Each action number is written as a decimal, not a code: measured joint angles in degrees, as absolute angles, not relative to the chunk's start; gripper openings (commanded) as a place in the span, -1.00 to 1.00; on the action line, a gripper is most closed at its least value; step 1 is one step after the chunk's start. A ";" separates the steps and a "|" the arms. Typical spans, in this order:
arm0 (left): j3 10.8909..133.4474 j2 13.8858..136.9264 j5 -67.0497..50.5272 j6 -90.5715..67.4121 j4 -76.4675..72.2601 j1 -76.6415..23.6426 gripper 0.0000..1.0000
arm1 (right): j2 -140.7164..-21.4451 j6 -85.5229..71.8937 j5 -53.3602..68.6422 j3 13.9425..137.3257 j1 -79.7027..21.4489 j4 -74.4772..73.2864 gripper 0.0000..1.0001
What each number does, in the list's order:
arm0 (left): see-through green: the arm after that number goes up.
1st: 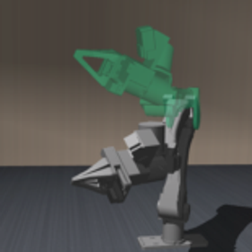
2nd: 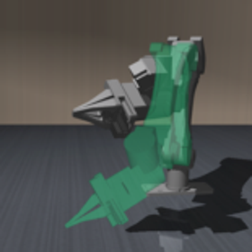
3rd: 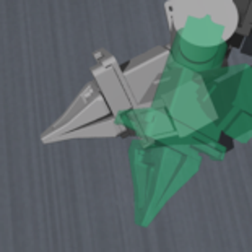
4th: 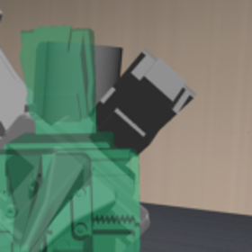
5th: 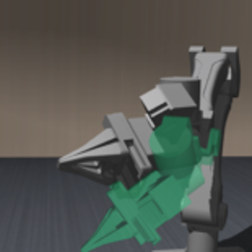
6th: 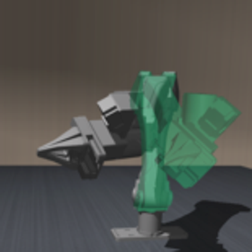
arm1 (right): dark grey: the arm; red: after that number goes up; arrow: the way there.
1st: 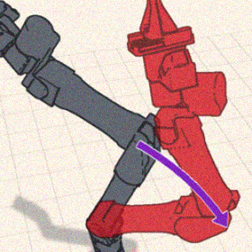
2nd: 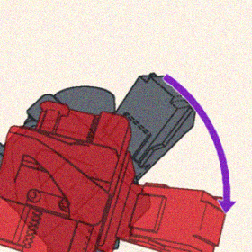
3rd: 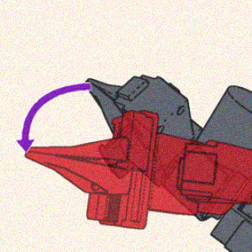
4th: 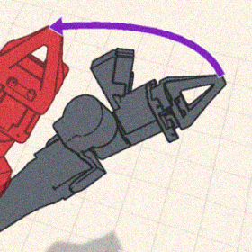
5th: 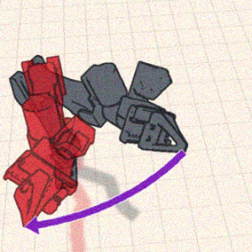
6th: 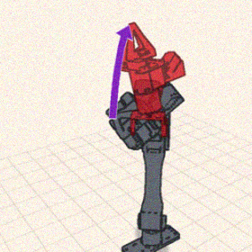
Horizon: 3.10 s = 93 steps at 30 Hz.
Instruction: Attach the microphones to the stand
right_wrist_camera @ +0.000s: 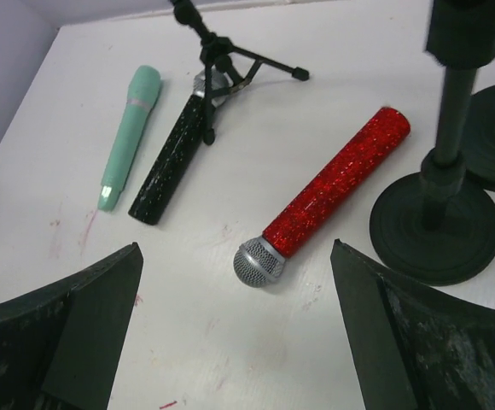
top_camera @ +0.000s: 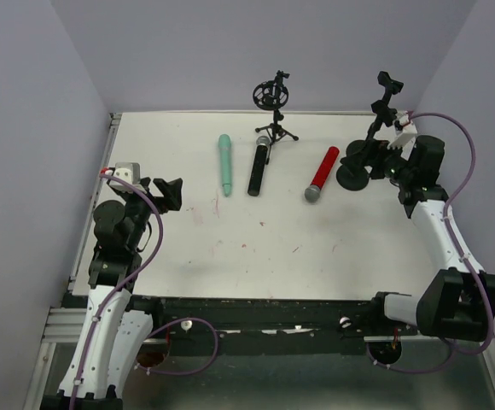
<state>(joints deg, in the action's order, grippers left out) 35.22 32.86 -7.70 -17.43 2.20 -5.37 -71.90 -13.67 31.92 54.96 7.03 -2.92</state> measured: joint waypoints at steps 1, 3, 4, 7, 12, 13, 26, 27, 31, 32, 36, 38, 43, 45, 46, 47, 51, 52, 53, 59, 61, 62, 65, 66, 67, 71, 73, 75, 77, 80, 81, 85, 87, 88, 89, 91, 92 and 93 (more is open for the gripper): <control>35.22 32.88 -7.77 -17.45 2.20 -5.39 0.97 | -71.68 -12.19 34.00 54.11 7.09 -2.63 0.99; 35.22 32.91 -7.90 -17.50 2.20 -5.52 0.97 | -71.57 -8.27 38.94 52.62 7.16 -2.66 0.99; 35.22 32.95 -8.01 -17.50 2.20 -5.67 0.97 | -71.57 -5.82 41.23 52.10 7.18 -3.03 0.99; 35.22 33.08 -8.27 -17.61 2.20 -5.74 0.97 | -71.57 1.89 46.85 52.01 7.18 -6.63 0.99; 35.22 33.06 -8.54 -17.65 2.22 -5.74 0.97 | -71.96 9.43 46.78 55.61 7.20 -13.52 0.99; 35.22 33.06 -8.58 -17.65 2.22 -5.74 0.97 | -71.96 10.46 46.28 56.36 7.25 -14.26 0.99; 35.22 30.50 -8.86 -17.61 2.22 -7.70 0.97 | -71.96 10.52 44.53 58.24 17.82 -15.51 0.99; 35.24 30.02 -8.86 -17.56 2.17 -8.12 0.97 | -72.05 10.57 44.05 58.35 17.82 -14.96 0.98; 35.24 29.50 -8.84 -17.21 2.20 -9.52 0.97 | -75.09 13.10 45.32 60.34 17.80 -11.16 0.92; 35.24 29.43 -8.84 -17.17 2.20 -9.67 0.97 | -76.31 13.65 46.39 60.69 17.80 -9.50 0.90; 35.24 28.62 -8.84 -16.88 2.22 -10.26 0.97 | -81.58 13.98 49.67 60.90 17.80 -2.90 0.85; 35.24 28.14 -8.84 -16.73 2.20 -10.28 0.97 | -84.05 13.63 50.68 60.90 17.80 0.10 0.76; 35.24 27.64 -8.84 -16.45 2.17 -10.63 0.97 | -87.59 12.43 52.90 60.90 17.80 6.59 0.55; 35.24 27.64 -8.84 -16.34 2.17 -10.63 0.97 | -88.23 11.20 53.39 60.64 17.80 9.61 0.48; 35.24 27.64 -8.86 -16.32 2.17 -10.63 0.97 | -88.38 10.55 53.52 60.27 17.80 11.31 0.45; 35.24 27.64 -8.86 -16.29 2.20 -10.63 0.97 | -88.40 10.00 53.60 59.75 17.80 13.08 0.41; 35.24 27.64 -8.86 -16.29 2.17 -10.63 0.97 | -88.79 8.19 53.69 58.08 17.80 18.61 0.30; 35.24 27.64 -8.86 -16.29 2.17 -10.63 0.97 | -89.06 7.90 53.65 58.04 17.80 19.57 0.28; 35.24 27.64 -8.86 -16.29 2.17 -10.63 0.97 | -89.38 7.57 53.65 58.04 17.80 20.45 0.24; 35.24 27.64 -8.93 -16.32 2.15 -10.63 0.97 | -91.55 6.44 53.49 58.04 17.80 25.19 0.11; 35.24 27.66 -8.95 -16.32 2.13 -10.63 0.97 | -92.53 5.87 53.49 58.04 17.80 26.44 0.07; 35.24 27.68 -9.02 -16.32 2.07 -10.63 0.97 | -93.12 5.52 53.49 58.04 17.80 26.98 0.04; 35.24 27.83 -9.10 -16.32 1.78 -10.63 0.97 | -94.67 4.54 53.49 58.04 17.80 28.16 -0.05; 35.24 27.92 -9.10 -16.32 1.76 -10.63 0.97 | -95.15 4.32 53.49 58.06 17.80 28.60 -0.09; 35.24 28.03 -9.13 -16.32 1.76 -10.63 0.97 | -95.42 4.14 53.52 58.06 17.80 28.84 -0.13; 35.24 28.29 -9.69 -16.32 1.76 -10.63 0.97 | -95.74 3.57 53.74 58.04 17.80 30.57 -0.45; 35.24 28.29 -9.93 -16.32 1.74 -10.63 0.97 | -95.74 3.46 53.80 58.04 17.80 31.42 -0.59; 35.24 28.32 -10.07 -16.29 1.74 -10.63 0.97 | -95.72 3.42 53.91 58.04 17.80 31.59 -0.67; 35.24 28.32 -10.17 -16.29 1.74 -10.63 0.97 | -95.64 3.97 53.91 58.04 17.80 31.29 -0.67; 35.24 28.29 -10.26 -16.27 1.74 -10.63 0.97 | -94.24 5.98 53.89 57.98 17.80 28.49 -0.68; 35.24 28.29 -10.35 -16.25 1.72 -10.63 0.97 | -93.43 6.70 53.89 57.84 17.80 27.18 -0.68; 35.24 28.29 -10.70 -16.19 1.69 -10.63 0.97 | -89.25 8.58 54.15 56.93 17.80 22.44 -0.69; 35.24 28.27 -10.96 -16.19 1.67 -10.63 0.97 | -87.18 9.15 54.26 56.36 17.80 21.04 -0.69; 35.24 28.27 -11.03 -16.19 1.67 -10.63 0.97 | -86.17 9.41 54.30 55.92 17.80 20.60 -0.69; 35.24 28.21 -11.07 -16.19 1.67 -10.63 0.97 | -85.21 9.85 54.33 55.44 17.80 19.92 -0.69; 35.24 28.01 -11.16 -16.16 1.65 -10.66 0.97 | -83.48 11.38 54.78 54.70 17.80 17.63 -0.69; 35.24 27.94 -11.18 -16.14 1.61 -10.68 0.97 | -82.59 12.49 55.18 54.41 17.80 15.84 -0.69; 35.24 27.88 -11.20 -16.14 1.54 -10.76 0.97 | -81.52 13.89 55.79 54.08 17.80 13.50 -0.69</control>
<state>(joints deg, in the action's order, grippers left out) 35.24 27.88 -11.20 -16.14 1.54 -10.76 -81.52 13.89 55.79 54.08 17.80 13.50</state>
